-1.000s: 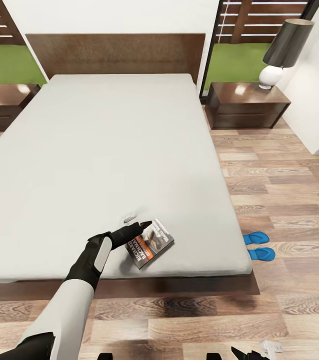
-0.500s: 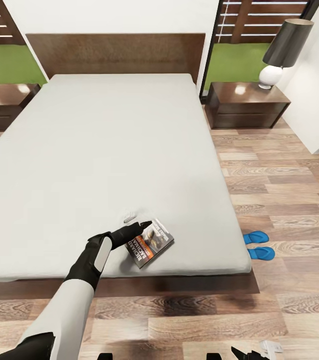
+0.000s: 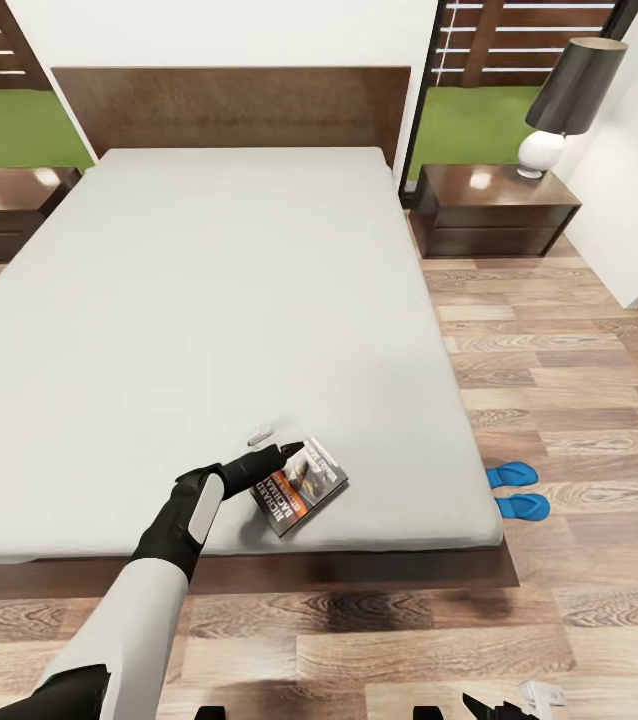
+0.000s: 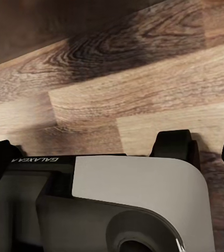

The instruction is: In the bedroom, move the book from the bed onto either nightstand, and place the two sandals side by side next to the bed.

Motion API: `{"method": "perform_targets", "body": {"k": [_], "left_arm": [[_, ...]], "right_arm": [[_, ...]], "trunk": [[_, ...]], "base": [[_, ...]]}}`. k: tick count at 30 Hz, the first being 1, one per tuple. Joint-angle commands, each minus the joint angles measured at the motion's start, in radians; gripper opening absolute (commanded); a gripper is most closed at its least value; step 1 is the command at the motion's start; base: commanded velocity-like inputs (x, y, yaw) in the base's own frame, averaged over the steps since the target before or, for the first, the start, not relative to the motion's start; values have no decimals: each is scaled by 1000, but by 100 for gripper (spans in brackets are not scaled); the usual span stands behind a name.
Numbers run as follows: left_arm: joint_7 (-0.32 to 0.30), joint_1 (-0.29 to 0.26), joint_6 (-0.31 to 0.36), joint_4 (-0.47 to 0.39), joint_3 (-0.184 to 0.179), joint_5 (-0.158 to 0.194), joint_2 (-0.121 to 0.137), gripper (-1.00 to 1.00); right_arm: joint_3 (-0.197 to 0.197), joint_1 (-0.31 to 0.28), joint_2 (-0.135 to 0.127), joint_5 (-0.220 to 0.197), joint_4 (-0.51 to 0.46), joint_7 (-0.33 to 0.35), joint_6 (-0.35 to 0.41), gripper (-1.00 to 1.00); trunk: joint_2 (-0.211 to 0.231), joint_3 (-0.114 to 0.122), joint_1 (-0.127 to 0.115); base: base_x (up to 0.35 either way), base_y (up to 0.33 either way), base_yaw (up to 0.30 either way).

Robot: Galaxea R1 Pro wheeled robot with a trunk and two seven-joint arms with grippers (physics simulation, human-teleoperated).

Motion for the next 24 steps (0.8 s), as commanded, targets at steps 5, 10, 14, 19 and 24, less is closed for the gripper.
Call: {"method": "perform_targets", "body": {"k": [5,10,14,19,24], "left_arm": [[-3,-1,8,0,5,5,-1,100],[-3,-1,8,-1,5,5,-1,100],[-3,-1,8,0,5,4,-1,100],[-3,-1,9,0,5,5,-1,100],[-3,-1,8,0,5,5,-1,100]], "right_arm": [[-2,-1,-2,-4,2,5,-2,100],[-2,-1,-2,-4,2,6,-2,100],[-2,-1,-2,-4,2,6,-2,100],[-2,-1,-2,-4,2,5,-2,100],[-2,-1,-2,-4,2,5,-2,100]], "trunk": [[0,-1,0],[0,-1,0],[0,-1,0],[0,-1,0],[0,-1,0]], "base": [[0,0,0],[0,0,0],[-65,0,0],[-216,0,0],[-40,0,0]]}}
